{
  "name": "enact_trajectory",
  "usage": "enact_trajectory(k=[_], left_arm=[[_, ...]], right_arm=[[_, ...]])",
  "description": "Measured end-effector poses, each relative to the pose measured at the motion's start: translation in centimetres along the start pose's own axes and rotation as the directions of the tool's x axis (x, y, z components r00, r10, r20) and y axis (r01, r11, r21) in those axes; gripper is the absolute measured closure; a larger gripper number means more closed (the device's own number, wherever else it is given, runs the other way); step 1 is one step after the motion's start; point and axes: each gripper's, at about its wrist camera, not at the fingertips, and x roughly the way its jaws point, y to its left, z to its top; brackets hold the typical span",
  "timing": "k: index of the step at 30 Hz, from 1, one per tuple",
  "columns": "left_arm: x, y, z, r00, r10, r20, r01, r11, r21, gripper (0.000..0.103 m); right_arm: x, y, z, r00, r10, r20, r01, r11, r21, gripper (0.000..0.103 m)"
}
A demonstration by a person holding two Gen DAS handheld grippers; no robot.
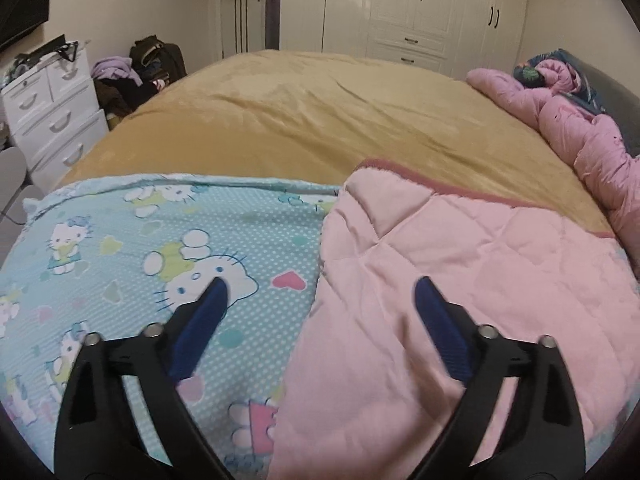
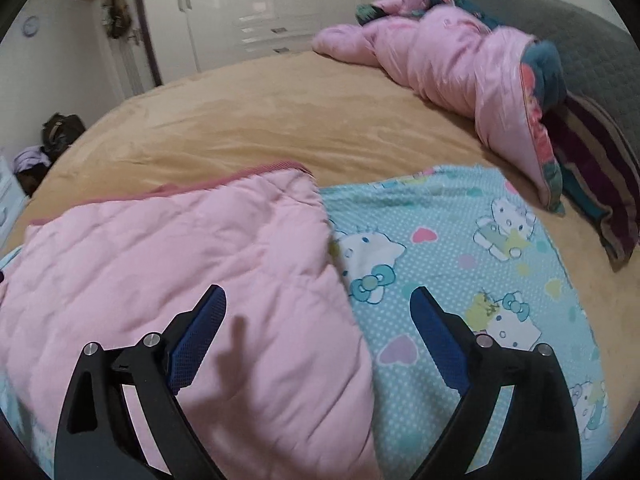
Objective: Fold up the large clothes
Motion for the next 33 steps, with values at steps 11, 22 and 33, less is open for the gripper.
enact_trajectory(k=[11, 22, 33], left_arm=[[-6.9, -4.4, -3.3, 0.99, -0.142, 0.023, 0.14, 0.987, 0.073, 0.009], [-8.1, -11.7, -8.2, 0.974, -0.227, -0.015, 0.225, 0.95, 0.218, 0.009], [-3.1, -11.8, -9.8, 0.977, -0.169, -0.129, 0.192, 0.961, 0.198, 0.008]], right_arm=[[-5.9, 6.3, -3.0, 0.987, 0.16, 0.024, -0.156, 0.981, -0.118, 0.01], [-6.9, 11.3, -6.9, 0.973, 0.229, -0.01, -0.226, 0.953, -0.2, 0.01], [-1.9, 10.5, -8.1, 0.972, 0.15, -0.181, -0.173, 0.978, -0.119, 0.004]])
